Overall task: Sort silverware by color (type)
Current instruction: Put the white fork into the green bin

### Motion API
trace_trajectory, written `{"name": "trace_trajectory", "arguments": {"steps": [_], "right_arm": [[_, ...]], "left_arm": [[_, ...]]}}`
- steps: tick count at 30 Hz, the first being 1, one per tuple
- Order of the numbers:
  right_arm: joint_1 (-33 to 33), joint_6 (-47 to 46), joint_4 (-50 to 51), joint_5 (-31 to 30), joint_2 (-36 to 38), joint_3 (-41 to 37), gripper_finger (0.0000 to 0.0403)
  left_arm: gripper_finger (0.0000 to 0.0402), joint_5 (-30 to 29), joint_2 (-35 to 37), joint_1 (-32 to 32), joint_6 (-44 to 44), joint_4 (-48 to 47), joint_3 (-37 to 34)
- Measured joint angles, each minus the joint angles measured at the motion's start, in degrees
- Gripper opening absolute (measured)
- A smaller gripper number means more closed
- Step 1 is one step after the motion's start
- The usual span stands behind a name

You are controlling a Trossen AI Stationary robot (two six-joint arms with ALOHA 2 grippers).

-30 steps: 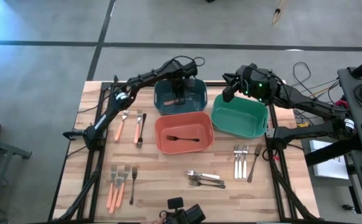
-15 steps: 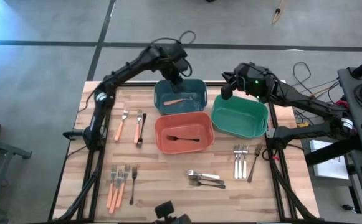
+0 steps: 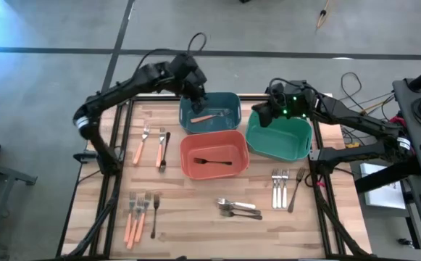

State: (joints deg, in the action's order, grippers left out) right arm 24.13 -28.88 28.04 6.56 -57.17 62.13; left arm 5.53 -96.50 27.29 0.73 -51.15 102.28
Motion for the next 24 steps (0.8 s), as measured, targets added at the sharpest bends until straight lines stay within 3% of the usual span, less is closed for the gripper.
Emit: {"name": "trace_trajectory", "arguments": {"steps": [10, 19, 24], "right_arm": [[-11.46, -16.89, 0.02, 6.65, 0.02, 1.70, 0.0036], [-29.37, -39.08, 1.16, 7.62, -0.10, 2.40, 0.0036], [-39.71, -52.16, 10.00, 7.72, -0.71, 2.36, 0.0036]], "left_arm": [[0.0091, 0.05, 15.48, -5.99, 5.33, 17.69, -20.44], [0.0091, -0.15, 23.10, -7.37, 5.72, 19.98, -26.93], [0.0091, -0.51, 24.26, -7.33, 5.75, 20.17, -27.98]]}}
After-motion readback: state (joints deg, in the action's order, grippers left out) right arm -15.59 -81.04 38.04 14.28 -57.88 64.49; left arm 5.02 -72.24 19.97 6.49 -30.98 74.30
